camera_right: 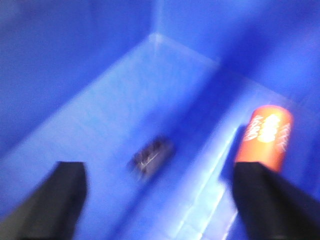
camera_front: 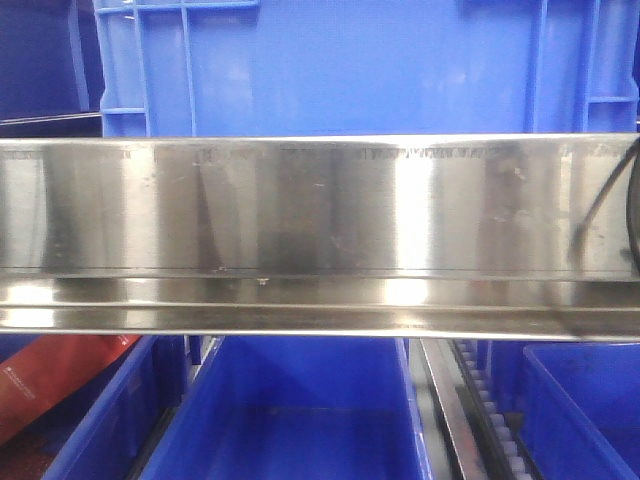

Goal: Place cylindrical capacitor in blue bin on shelf

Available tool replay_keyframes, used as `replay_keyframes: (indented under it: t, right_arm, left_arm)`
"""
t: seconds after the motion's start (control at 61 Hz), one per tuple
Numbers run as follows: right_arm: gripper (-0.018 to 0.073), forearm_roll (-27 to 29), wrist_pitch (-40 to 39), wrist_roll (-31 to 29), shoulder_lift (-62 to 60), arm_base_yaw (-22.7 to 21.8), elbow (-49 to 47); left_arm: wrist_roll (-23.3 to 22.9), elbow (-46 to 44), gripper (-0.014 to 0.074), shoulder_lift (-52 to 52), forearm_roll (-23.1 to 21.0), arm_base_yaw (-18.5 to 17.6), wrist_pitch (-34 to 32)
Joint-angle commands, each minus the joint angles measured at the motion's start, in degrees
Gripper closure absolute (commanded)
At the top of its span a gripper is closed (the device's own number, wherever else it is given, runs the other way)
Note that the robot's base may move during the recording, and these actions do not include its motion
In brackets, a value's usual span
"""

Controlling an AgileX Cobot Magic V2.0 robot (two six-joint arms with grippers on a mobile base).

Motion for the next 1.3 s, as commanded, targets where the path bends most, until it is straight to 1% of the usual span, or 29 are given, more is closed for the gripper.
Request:
replay_keyframes:
  t: [0.0,0.098,0.148,0.23,0.328,0.41,0.476,0.558,0.771,0.935,1.099,1.279]
  right_arm:
    - [0.0203,0.07,-0.49,-0.31,-3.78,-0.77,-0.68]
    - [0.0335,0.07,0.29,1.18,-7.14,-2.39,-0.68]
    - [0.0412,0.07,0.73,2.76,-9.10,-3.77,-0.56]
    - [0.0540,0.07,1.09,3.04,-12.79,-6.69,0.85]
    - [0.0638,-0.28,0.69,3.04,-17.53,-10.30,4.92]
    - [0.0691,-0.79,0.19,3.04,-22.15,-13.18,9.92]
    - [0.0714,-0.91,-1.06,3.04,-26.22,-14.62,15.12]
    - [0.0715,-1.15,-3.73,3.04,-31.28,-15.50,22.43]
    - [0.0715,-2.14,-12.38,3.04,-44.75,-15.45,42.08]
    - [0.0715,-3.49,-17.59,3.04,-55.56,-15.45,53.82]
    - [0.0715,-3.86,-18.68,3.04,-66.49,-15.45,59.94]
    - [0.0715,-3.86,-19.20,3.04,-77.88,-15.45,61.77]
  left_arm:
    - [-0.36,0.16,0.0708,-0.27,-0.39,-0.06,-0.63]
    - [-0.36,0.16,0.0708,-0.27,-0.25,-0.06,-0.63]
    - [-0.36,0.16,0.0708,-0.27,-0.14,-0.06,-0.63]
    - [-0.36,0.16,0.0708,-0.27,0.29,-0.06,-0.63]
    - [-0.36,0.16,0.0708,-0.27,0.77,-0.06,-0.63]
    - [-0.36,0.16,0.0708,-0.27,1.64,-0.06,-0.63]
    - [-0.36,0.16,0.0708,-0.27,2.70,-0.06,-0.86]
    - [-0.36,0.16,0.0708,-0.14,3.85,-0.06,-1.94]
    - [-0.36,0.20,0.0708,0.71,5.89,-0.06,-5.36]
    - [-0.36,1.74,0.0708,1.37,6.16,-0.06,-6.96]
    - [-0.36,3.20,0.0708,2.03,6.03,-0.06,-7.19]
    - [-0.36,4.01,0.0708,2.03,6.03,-0.06,-7.16]
